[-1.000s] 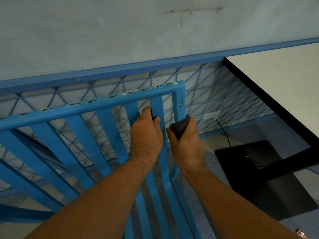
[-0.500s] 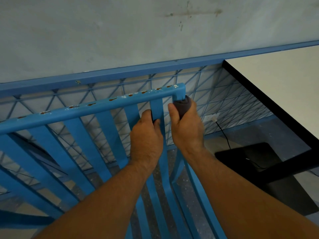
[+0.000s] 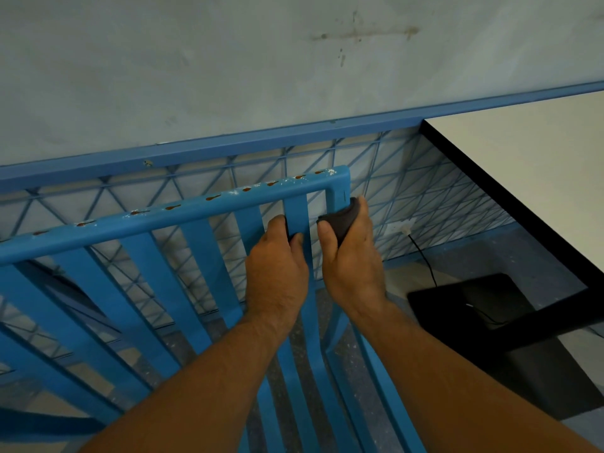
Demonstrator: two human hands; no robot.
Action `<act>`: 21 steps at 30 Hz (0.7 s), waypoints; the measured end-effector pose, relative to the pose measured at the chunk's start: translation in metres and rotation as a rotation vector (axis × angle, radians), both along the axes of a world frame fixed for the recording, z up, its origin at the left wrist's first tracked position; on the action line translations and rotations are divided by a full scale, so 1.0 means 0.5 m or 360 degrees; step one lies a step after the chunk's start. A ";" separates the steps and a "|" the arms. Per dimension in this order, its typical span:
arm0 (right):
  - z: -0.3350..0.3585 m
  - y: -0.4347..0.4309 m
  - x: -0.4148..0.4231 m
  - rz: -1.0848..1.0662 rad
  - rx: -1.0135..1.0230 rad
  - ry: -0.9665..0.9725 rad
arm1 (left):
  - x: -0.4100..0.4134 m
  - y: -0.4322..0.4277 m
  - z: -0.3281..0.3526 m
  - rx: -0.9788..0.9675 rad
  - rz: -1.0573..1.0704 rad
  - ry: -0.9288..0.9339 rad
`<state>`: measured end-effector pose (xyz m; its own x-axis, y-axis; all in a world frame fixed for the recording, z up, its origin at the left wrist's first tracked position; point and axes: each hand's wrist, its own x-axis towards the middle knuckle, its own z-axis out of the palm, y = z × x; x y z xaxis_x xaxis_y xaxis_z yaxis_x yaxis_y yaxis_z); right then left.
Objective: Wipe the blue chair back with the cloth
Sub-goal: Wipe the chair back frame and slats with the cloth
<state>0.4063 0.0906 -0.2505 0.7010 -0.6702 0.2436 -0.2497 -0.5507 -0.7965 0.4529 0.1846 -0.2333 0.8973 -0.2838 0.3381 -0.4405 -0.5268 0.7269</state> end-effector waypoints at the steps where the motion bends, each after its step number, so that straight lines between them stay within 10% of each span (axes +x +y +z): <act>1: 0.009 -0.001 0.010 -0.0018 0.0008 -0.0020 | -0.001 0.000 0.000 -0.0003 -0.0002 0.0002; 10: 0.045 -0.035 0.045 -0.0004 0.0277 -0.0153 | -0.001 0.000 0.002 0.0010 0.0006 0.0006; 21: -0.006 0.013 0.032 -0.0114 -0.0431 -0.0103 | -0.001 0.002 0.005 0.0046 0.0017 0.0010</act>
